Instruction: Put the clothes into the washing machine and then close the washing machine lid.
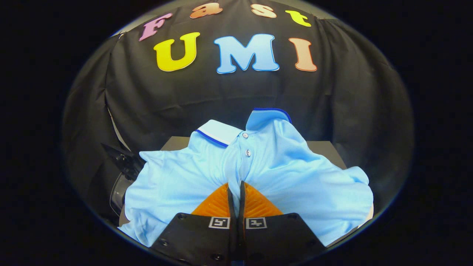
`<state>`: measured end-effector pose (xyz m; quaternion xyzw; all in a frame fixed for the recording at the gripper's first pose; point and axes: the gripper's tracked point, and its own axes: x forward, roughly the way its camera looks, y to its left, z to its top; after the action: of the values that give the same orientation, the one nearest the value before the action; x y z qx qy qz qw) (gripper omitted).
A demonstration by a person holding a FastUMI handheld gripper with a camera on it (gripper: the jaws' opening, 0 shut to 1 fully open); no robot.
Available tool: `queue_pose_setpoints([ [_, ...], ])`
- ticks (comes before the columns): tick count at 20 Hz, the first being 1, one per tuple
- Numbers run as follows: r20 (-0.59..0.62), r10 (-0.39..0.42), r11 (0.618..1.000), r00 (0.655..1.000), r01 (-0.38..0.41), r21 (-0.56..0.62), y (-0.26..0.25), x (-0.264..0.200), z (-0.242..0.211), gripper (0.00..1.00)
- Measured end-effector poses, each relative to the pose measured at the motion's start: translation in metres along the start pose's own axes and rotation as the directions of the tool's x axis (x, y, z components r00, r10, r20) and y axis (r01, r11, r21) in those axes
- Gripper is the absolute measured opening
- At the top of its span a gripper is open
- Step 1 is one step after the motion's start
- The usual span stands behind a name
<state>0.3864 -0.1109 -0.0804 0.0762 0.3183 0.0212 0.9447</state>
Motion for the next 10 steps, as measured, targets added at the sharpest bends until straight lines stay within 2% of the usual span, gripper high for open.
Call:
queue_pose_setpoints([
  [5,-0.005,0.010,1.000,1.000,-0.010,0.010,0.0029,-0.0020,0.0013,0.02],
  [6,-0.004,0.009,1.000,1.000,-0.009,-0.004,0.0020,-0.0015,0.0004,0.17],
  [8,-0.001,-0.025,0.999,1.000,0.025,-0.023,-0.0054,-0.0027,-0.0018,0.57],
  [10,0.003,-0.023,1.000,1.000,0.023,-0.011,-0.0050,-0.0023,-0.0016,0.98],
])
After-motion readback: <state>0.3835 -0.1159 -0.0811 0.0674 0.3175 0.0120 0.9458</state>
